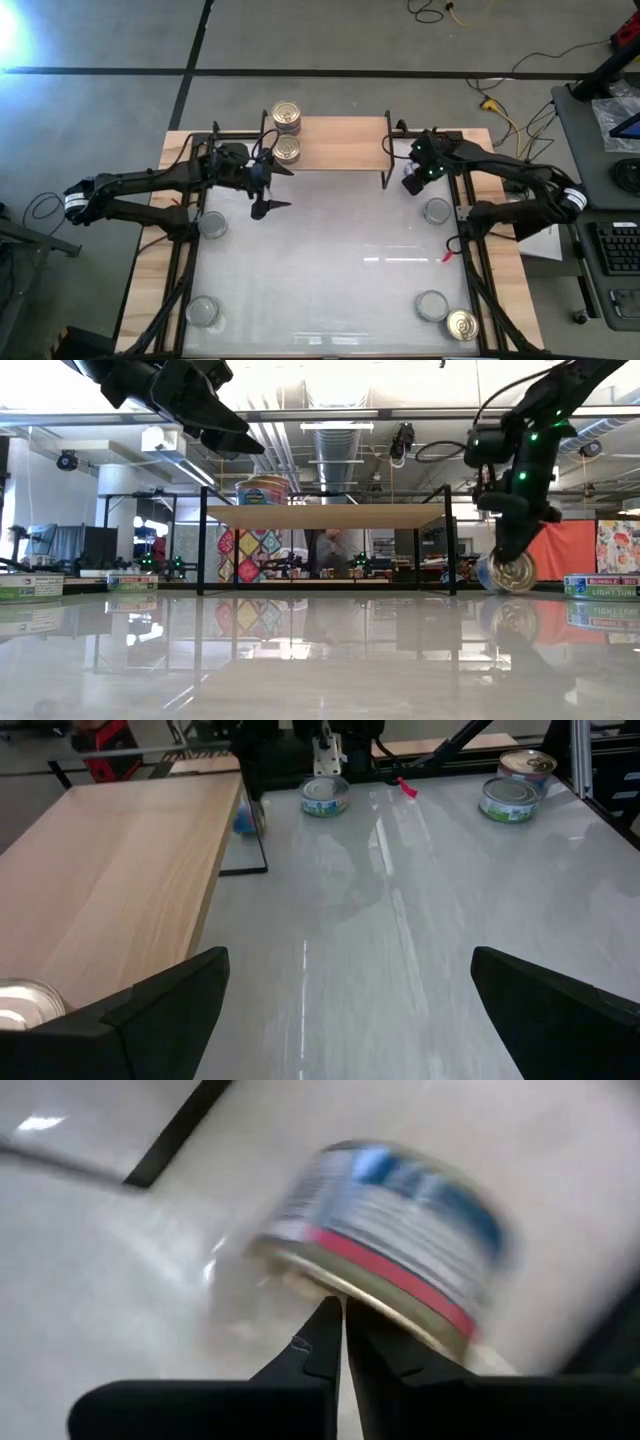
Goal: Stack canned seafood by type on shelf
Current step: Stack the blue-pink tuna can on top of the other blue-pink tuna on the shelf
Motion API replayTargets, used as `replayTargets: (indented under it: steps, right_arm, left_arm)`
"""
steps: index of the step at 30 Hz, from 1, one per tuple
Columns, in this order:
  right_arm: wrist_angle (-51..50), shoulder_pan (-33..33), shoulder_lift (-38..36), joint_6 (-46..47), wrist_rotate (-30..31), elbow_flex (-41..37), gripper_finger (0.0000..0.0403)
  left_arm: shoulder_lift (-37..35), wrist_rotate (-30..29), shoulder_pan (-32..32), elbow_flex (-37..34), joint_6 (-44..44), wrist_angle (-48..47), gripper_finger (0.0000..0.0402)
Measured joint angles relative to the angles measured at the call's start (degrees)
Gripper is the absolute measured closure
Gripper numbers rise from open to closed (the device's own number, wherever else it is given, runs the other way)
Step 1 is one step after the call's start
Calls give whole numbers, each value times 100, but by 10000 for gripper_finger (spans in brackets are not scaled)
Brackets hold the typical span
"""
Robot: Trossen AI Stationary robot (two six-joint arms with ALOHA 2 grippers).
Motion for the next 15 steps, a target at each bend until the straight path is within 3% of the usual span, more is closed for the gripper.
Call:
replayTargets:
  steps: [4,10,15]
  right_arm:
    - [140,115,-318,15,577,22,390]
    - [189,119,-319,1,599,24,390]
    - [843,119,14,-34,590,24,390]
  left_arm:
    - [0,0,0,0,-3,48,2]
    - [0,0,0,0,-15,50,2]
    - [0,0,0,0,-17,50,2]
